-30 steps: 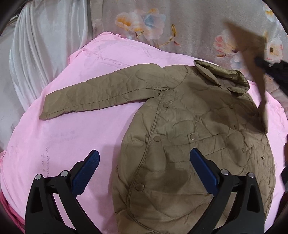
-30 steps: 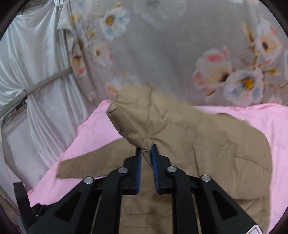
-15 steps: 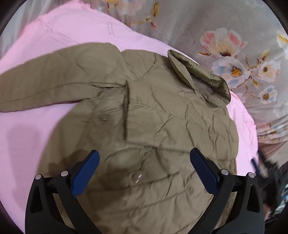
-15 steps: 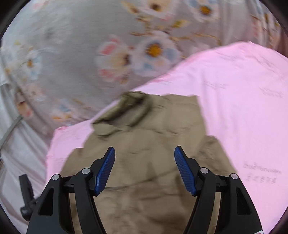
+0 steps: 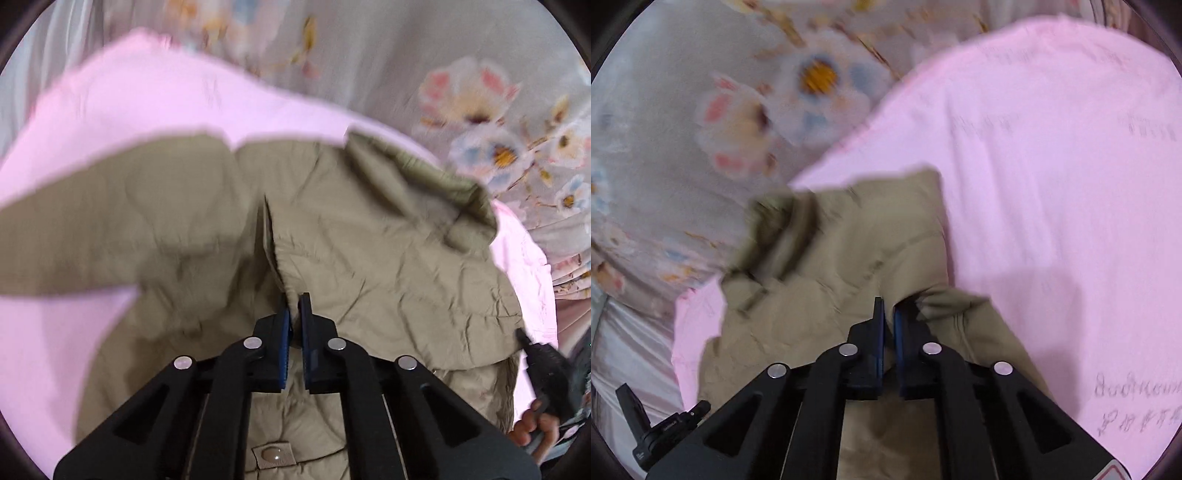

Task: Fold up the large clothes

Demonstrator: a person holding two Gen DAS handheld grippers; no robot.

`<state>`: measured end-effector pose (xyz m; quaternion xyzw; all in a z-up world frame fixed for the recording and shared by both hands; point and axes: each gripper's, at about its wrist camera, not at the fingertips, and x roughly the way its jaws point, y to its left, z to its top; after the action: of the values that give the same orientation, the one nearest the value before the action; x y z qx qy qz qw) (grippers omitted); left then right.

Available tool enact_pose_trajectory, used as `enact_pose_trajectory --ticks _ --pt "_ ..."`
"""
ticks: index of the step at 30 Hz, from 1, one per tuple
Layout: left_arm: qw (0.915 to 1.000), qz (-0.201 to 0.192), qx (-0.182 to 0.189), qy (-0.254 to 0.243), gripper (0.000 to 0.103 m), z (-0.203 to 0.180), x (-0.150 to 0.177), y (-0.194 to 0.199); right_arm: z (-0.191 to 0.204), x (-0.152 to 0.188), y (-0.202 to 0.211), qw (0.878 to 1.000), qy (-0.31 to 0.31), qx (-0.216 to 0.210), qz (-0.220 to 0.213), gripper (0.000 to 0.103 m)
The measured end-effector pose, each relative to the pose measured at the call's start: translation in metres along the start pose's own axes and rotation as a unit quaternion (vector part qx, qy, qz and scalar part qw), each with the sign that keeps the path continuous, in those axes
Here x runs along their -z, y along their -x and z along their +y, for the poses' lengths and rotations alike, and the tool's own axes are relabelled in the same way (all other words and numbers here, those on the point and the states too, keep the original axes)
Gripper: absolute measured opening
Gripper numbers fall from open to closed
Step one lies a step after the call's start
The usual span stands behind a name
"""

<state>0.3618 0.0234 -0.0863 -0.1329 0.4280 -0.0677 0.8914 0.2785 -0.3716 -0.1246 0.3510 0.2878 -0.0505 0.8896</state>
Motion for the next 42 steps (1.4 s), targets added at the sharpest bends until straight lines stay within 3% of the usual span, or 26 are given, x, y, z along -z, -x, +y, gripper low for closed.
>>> enact_pose_trajectory --ticks 2,4,7,10,18,26,38,42 --pt "0.9991 -0.038 -0.013 -0.017 0.004 -0.003 -0.003 0.015 0.016 -0.002 0.031 0.998 0.029 -0.014 -0.057 0.004" --pt "0.9980 -0.041 -0.027 -0.039 0.004 -0.004 0.000 0.008 0.018 0.004 0.035 0.996 0.047 0.002 -0.070 0.004" --pt "0.9948 -0.018 -0.069 -0.073 0.004 -0.004 0.021 -0.029 0.005 0.020 -0.001 0.995 0.074 0.070 -0.014 0.004" --pt "0.9917 -0.016 -0.088 -0.092 0.006 0.001 0.041 -0.050 -0.010 0.033 -0.023 0.995 0.062 0.080 0.021 0.004" --pt "0.9834 -0.029 -0.130 -0.123 0.007 -0.008 0.057 -0.046 0.005 0.040 -0.037 0.984 0.111 0.140 0.030 0.005" --pt "0.9842 -0.030 -0.126 -0.121 0.007 0.007 0.093 -0.015 -0.004 0.068 -0.003 0.986 0.097 0.129 0.031 0.005" --pt "0.9830 -0.032 -0.128 -0.127 0.007 0.043 0.184 0.073 -0.024 0.145 0.093 0.986 0.100 0.132 0.026 0.005" --pt "0.9843 -0.030 -0.122 -0.124 0.007 0.049 0.190 0.083 -0.028 0.156 0.107 0.987 0.096 0.129 0.027 0.006"
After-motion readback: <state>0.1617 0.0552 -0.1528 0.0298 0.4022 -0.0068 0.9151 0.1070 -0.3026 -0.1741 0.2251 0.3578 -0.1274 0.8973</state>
